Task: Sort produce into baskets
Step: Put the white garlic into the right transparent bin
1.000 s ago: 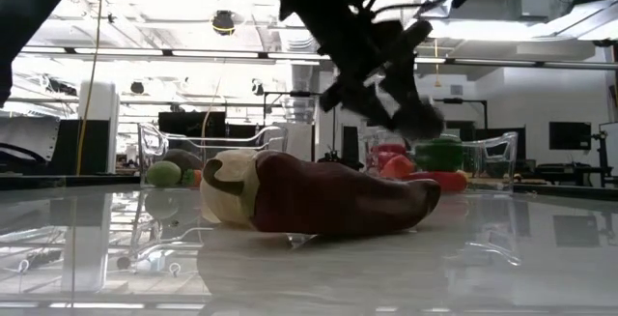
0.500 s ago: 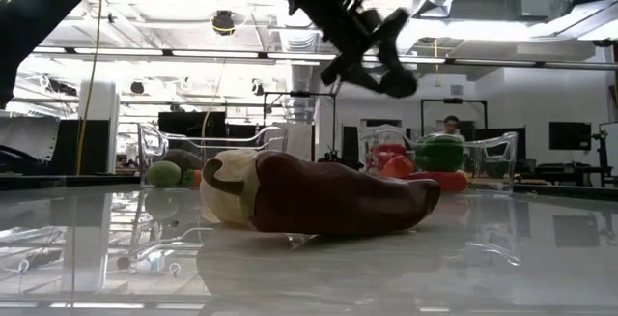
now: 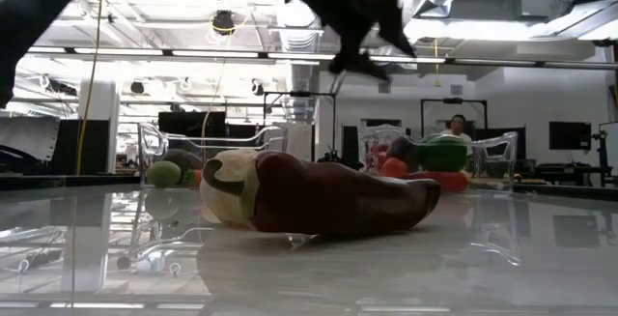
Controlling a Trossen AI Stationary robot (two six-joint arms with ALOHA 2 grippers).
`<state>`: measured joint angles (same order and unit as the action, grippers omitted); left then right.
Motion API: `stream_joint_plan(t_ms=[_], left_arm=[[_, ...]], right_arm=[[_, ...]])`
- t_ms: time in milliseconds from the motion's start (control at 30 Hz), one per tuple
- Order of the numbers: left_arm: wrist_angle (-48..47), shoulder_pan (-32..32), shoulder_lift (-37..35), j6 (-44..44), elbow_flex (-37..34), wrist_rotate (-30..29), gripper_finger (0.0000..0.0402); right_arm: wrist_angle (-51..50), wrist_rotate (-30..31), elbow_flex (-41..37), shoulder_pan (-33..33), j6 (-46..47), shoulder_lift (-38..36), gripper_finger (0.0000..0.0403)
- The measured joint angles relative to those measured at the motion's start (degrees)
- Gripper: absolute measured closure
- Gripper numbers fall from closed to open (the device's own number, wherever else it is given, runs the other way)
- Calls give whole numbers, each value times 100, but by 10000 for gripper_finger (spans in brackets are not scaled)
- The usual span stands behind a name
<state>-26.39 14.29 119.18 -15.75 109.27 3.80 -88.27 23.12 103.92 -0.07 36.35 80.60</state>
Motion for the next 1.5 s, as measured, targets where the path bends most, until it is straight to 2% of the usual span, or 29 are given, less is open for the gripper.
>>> stream_joint_plan(t_ms=[100,167,267,400,567,700,867,933,1033,1100,1300,1500], left_arm=[[-699,-558,-377,628,4,-88,98],[-1259,-973,-588,973,-9,-371,113],[-1722,-1560,-923,1031,-479,-755,132],[-1347,-2149,-1548,243,-1539,-910,153],[-194,-2949,-2150,-1197,-2978,-927,167],[215,-3619,-2258,-2141,-3495,-1547,168],[256,-4322,-2141,-2725,-3762,-2653,168],[386,-4483,-2024,-2889,-3799,-3100,168],[409,-4639,-1896,-3055,-3957,-3411,168],[717,-4630,-1758,-3076,-4071,-3361,168],[869,-4643,-1589,-3129,-4419,-3366,168],[1943,-4611,-1361,-3167,-4792,-3111,168]], right_arm=[[0,5,0,139,136,-119,31],[2,115,0,264,258,-231,31],[43,321,0,552,503,-410,31],[35,291,-35,1083,835,-523,31],[320,279,-440,1807,1231,-482,31],[908,273,-952,2236,1486,-339,31],[1733,231,-1451,2486,1615,-99,31],[2043,226,-1529,2536,1632,20,31],[2433,222,-1550,2618,1634,201,31],[2647,206,-1547,2680,1634,291,31],[2950,64,-1549,2747,1791,519,31],[3031,68,-1547,2805,1917,575,31]])
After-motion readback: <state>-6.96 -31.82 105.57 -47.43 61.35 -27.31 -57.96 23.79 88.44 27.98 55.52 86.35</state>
